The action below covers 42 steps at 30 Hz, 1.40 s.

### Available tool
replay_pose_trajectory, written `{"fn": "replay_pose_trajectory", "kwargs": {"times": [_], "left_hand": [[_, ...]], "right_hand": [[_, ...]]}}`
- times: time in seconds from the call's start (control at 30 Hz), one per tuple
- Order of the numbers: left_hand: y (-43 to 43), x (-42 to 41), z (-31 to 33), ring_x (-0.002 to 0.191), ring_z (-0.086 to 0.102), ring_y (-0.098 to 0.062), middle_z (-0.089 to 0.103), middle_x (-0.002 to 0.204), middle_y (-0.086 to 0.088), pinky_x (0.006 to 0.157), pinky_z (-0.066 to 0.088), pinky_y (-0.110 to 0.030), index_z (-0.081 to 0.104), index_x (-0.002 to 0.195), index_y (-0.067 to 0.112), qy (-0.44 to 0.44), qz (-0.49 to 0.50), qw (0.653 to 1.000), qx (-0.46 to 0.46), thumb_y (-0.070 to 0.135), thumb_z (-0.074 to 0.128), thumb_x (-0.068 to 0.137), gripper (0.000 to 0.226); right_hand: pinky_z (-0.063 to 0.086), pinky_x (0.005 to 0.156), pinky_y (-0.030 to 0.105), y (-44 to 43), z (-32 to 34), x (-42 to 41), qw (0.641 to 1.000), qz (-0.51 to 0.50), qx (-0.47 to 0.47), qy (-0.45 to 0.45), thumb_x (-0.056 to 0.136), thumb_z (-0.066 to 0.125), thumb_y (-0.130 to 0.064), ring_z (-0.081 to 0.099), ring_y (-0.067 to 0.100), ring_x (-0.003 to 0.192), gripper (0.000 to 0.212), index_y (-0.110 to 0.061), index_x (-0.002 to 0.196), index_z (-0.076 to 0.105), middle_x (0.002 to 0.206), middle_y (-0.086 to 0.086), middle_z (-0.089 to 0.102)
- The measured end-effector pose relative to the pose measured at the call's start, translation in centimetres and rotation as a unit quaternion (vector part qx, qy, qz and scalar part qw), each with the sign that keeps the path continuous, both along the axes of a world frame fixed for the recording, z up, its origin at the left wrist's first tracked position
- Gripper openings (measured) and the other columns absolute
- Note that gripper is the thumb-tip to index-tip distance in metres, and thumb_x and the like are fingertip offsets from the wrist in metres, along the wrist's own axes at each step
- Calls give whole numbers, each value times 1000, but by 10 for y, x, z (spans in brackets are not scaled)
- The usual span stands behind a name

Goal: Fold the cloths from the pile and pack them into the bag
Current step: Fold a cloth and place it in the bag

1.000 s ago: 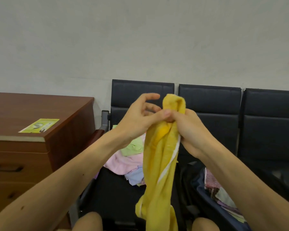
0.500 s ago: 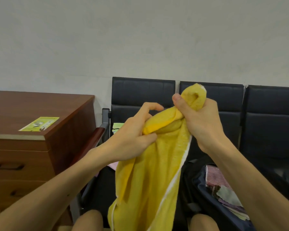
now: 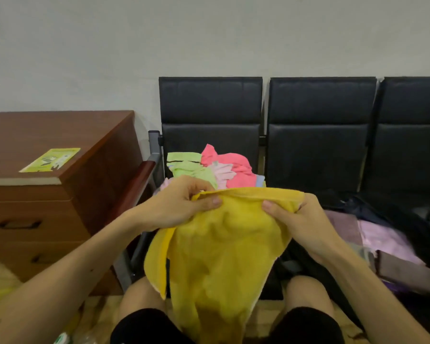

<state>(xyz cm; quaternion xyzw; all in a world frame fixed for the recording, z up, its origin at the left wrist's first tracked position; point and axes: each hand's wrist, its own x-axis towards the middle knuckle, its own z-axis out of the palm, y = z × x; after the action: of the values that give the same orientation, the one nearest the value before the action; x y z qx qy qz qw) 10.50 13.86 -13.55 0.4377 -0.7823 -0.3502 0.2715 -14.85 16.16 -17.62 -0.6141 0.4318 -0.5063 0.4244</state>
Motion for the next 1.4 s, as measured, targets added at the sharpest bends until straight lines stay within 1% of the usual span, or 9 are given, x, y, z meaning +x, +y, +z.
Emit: {"fn": "replay_pose_trajectory", "kwargs": {"times": [0.27, 0.47, 0.67, 0.8, 0.87, 0.97, 1.13, 1.3, 1.4], "left_hand": [[-21, 28, -37, 65, 49, -21, 57, 78, -28, 63, 40, -36, 59, 82, -10, -148, -50, 985, 70, 8, 63, 86, 19], [-26, 51, -69, 57, 39, -10, 45, 66, -8, 56, 33, -22, 54, 77, -9, -231, 18, 971, 62, 5, 57, 76, 15], [-11, 74, -112, 72, 63, -20, 66, 79, -24, 69, 53, -35, 67, 83, -7, 36, 97, 986, 132, 4, 71, 86, 11], [5, 77, -141, 84, 71, -33, 72, 93, -27, 71, 62, -36, 72, 97, -6, 296, 214, 913, 181, 42, 94, 58, 66], [9, 73, -155, 84, 71, -33, 74, 93, -24, 72, 60, -41, 72, 99, -3, 359, 289, 870, 175, 49, 89, 62, 66], [11, 61, -172, 70, 60, -26, 67, 73, -16, 66, 47, -37, 68, 84, -8, 345, 369, 856, 113, 33, 77, 82, 42], [7, 59, -187, 71, 58, -28, 64, 74, -28, 68, 46, -44, 70, 72, 5, 302, 418, 853, 78, 27, 71, 88, 27], [2, 50, -185, 63, 61, -14, 68, 62, -3, 56, 49, -28, 72, 73, 10, 284, 428, 855, 74, 20, 67, 92, 22], [4, 40, -184, 60, 64, -5, 71, 62, 4, 52, 50, -14, 72, 78, 12, 296, 440, 844, 83, 14, 64, 94, 19]], "right_hand": [[55, 64, 41, -15, -5, -17, 992, -104, -63, 44, 79, 64, -39, 67, 31, 72, 49, 10, 82, 68, 76, 20, 70], [53, 56, 31, -24, -5, -21, 983, -157, -94, 18, 83, 63, -38, 64, 20, 62, 40, 1, 76, 69, 67, 11, 68], [57, 67, 43, -18, -28, -31, 983, -184, -29, -3, 77, 65, -48, 68, 18, 73, 30, -18, 75, 70, 71, 2, 72], [45, 56, 42, -16, -58, -35, 978, -208, 20, -3, 63, 68, -78, 53, 26, 61, 93, 14, 75, 57, 67, 31, 57], [41, 51, 30, -14, -70, -33, 977, -210, 43, -11, 79, 70, -56, 50, 19, 57, 71, 12, 66, 55, 56, 15, 54], [43, 51, 17, -13, -94, -31, 972, -221, 80, 9, 91, 67, -22, 55, 6, 57, 29, -9, 66, 67, 54, -6, 61], [35, 58, 32, -10, -117, -22, 969, -222, 108, 13, 79, 70, -50, 48, 19, 63, 67, 16, 78, 60, 63, 25, 53], [32, 55, 33, -15, -116, -15, 961, -228, 156, 20, 90, 66, -29, 44, 25, 64, 53, 22, 78, 54, 67, 35, 47], [48, 67, 41, -16, -123, -11, 953, -227, 200, 14, 91, 67, -34, 60, 34, 71, 38, 2, 79, 70, 80, 32, 62]]}}
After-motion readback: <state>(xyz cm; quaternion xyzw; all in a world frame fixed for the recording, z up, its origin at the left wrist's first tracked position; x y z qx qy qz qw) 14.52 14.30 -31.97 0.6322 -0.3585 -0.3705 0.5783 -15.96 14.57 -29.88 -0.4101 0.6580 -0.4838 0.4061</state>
